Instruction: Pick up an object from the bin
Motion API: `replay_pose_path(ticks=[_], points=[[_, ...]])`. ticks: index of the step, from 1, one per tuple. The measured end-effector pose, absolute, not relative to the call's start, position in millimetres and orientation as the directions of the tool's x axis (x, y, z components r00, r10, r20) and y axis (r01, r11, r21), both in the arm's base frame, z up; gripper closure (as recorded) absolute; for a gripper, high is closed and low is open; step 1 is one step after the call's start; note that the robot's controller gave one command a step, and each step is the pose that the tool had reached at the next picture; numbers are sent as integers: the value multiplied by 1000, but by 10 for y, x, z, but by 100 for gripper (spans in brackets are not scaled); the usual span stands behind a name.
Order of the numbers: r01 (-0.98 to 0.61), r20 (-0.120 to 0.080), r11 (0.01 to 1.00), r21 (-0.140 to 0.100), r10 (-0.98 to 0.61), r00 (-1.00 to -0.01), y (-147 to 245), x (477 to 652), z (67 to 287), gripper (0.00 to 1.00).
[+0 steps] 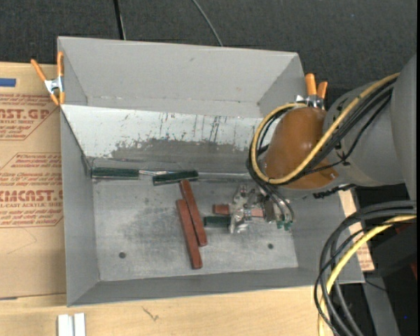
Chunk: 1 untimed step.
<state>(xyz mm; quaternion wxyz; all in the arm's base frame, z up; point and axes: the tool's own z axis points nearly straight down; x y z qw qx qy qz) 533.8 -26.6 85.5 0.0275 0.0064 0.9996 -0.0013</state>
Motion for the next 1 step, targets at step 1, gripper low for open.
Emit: replay_pose_path(ticks=[1], points=[[-81, -12, 997, -2, -81, -997, -257, 5682, 2578, 100]])
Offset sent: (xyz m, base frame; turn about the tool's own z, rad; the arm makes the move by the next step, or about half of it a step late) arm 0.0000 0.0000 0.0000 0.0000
